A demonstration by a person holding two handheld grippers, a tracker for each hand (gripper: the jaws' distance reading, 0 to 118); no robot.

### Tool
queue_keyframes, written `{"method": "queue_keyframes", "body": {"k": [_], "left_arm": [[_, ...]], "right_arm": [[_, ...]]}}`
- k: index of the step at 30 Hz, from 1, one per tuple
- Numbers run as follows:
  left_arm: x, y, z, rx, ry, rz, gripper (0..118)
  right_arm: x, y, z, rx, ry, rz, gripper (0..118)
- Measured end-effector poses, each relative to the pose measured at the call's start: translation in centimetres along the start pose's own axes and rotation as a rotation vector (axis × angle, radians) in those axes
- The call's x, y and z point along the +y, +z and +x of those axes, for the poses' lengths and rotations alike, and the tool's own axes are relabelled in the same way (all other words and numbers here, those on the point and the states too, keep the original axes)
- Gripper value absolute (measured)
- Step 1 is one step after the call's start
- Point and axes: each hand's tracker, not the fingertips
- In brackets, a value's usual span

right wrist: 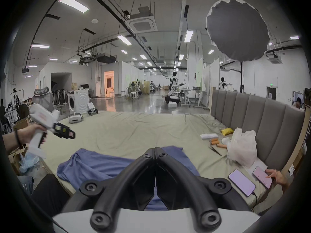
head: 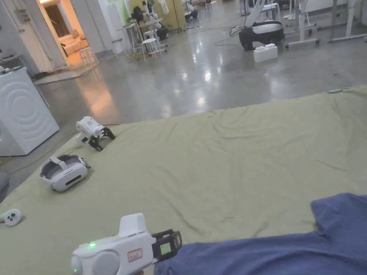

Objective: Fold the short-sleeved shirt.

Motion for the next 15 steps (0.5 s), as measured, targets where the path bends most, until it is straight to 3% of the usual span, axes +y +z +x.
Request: {"method": "queue_keyframes", "body": {"k": [6, 12, 14, 15], "left_arm": [[0.3, -11.1, -4.1, 0.141, -0.010, -0.219, 68], [-0.3, -13.4, -4.9, 0.175, 0.022, -0.225, 57], [-0.1, -13.4, -4.2, 0.194, -0.038, -0.230, 35], [0.0, -13.7, -3.8, 0.195, -0.039, -0.244, 16]], "right_arm": [[-2.4, -0.2, 1.6, -0.028, -0.061, -0.095, 0], [-3.4, -0.3, 3.6, -0.090, -0.107, -0.161, 0], [-3.6, -0.9, 4.4, -0.085, -0.135, -0.170, 0], [-3.5, -1.4, 4.8, -0.084, -0.145, -0.184, 0]]}}
